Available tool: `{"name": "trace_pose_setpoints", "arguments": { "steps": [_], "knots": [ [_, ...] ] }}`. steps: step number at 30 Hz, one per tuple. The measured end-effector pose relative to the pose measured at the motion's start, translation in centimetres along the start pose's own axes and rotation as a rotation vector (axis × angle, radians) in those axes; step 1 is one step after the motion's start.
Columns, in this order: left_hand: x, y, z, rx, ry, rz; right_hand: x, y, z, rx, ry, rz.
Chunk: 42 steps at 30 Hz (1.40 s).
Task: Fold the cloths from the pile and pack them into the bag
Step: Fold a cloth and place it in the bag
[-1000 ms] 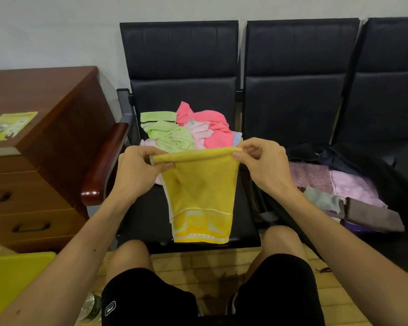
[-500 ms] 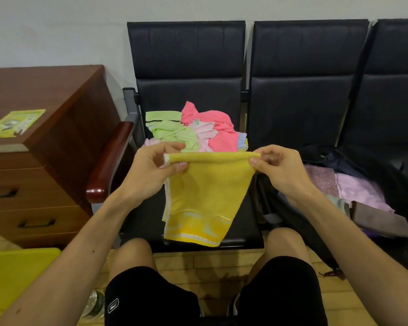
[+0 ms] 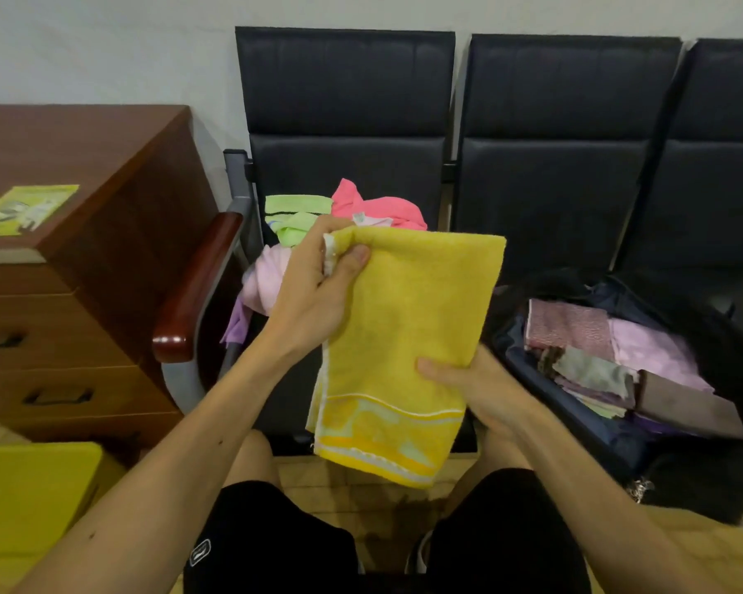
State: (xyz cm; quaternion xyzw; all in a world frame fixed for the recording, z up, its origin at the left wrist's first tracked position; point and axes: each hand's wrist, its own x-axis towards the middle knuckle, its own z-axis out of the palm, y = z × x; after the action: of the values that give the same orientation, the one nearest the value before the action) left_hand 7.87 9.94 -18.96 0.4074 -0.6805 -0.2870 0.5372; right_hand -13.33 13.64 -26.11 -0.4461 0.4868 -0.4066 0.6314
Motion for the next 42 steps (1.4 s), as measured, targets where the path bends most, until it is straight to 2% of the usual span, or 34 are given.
{"name": "trace_pose_setpoints", "arguments": {
  "steps": [3,8,11,12,14,16,18,22,25,27,30,37,42],
  "knots": [
    [-0.1,0.2,0.1,-0.048,0.002,-0.04,-0.2,2.4,0.6,0.055,-0.078,0.139],
    [0.1,-0.7,-1.8,-0.074,0.126,-0.188,-0.8,1.1,1.3,0.136,-0.102,0.104],
    [0.7,-2.0,-2.6,-0.13,0.122,-0.328,-1.6,-0.3,2.0,0.169,-0.088,0.094],
    [0.7,-2.5,-2.7,-0.275,0.115,-0.456,-1.8,-0.7,2.5,0.179,-0.085,0.08],
    [-0.2,-3.4,-2.4,-0.714,0.069,-0.707,-2.0,-1.2,3.2,0.242,-0.066,0.059],
    [-2.0,-4.5,-1.6,-1.059,0.072,-0.763,-2.2,-1.7,3.6,0.329,-0.031,0.044],
    [-4.0,-5.0,-0.6,-1.179,0.037,-0.802,-2.2,-2.3,3.7,0.386,0.01,0.026],
    [-6.3,-5.2,1.0,-1.02,-0.11,-0.95,-2.0,-3.0,3.6,0.373,0.039,-0.015],
    [-6.7,-5.7,0.8,-0.78,-0.226,-0.984,-2.0,-2.8,2.6,0.291,0.03,-0.026],
    [-6.3,-6.6,0.1,-0.658,-0.201,-0.974,-2.0,-2.5,1.7,0.15,0.055,-0.02],
    [-5.5,-7.5,-0.8,-0.677,-0.093,-0.972,-1.6,-1.2,0.8,0.007,0.141,0.044],
    [-5.8,-7.6,-0.4,-0.578,-0.103,-0.884,-0.9,-0.8,1.0,-0.005,0.28,0.05],
    [-5.6,-7.3,-0.7,-0.622,-0.089,-0.859,-0.8,-1.3,1.2,-0.037,0.373,0.062]
  ]
}}
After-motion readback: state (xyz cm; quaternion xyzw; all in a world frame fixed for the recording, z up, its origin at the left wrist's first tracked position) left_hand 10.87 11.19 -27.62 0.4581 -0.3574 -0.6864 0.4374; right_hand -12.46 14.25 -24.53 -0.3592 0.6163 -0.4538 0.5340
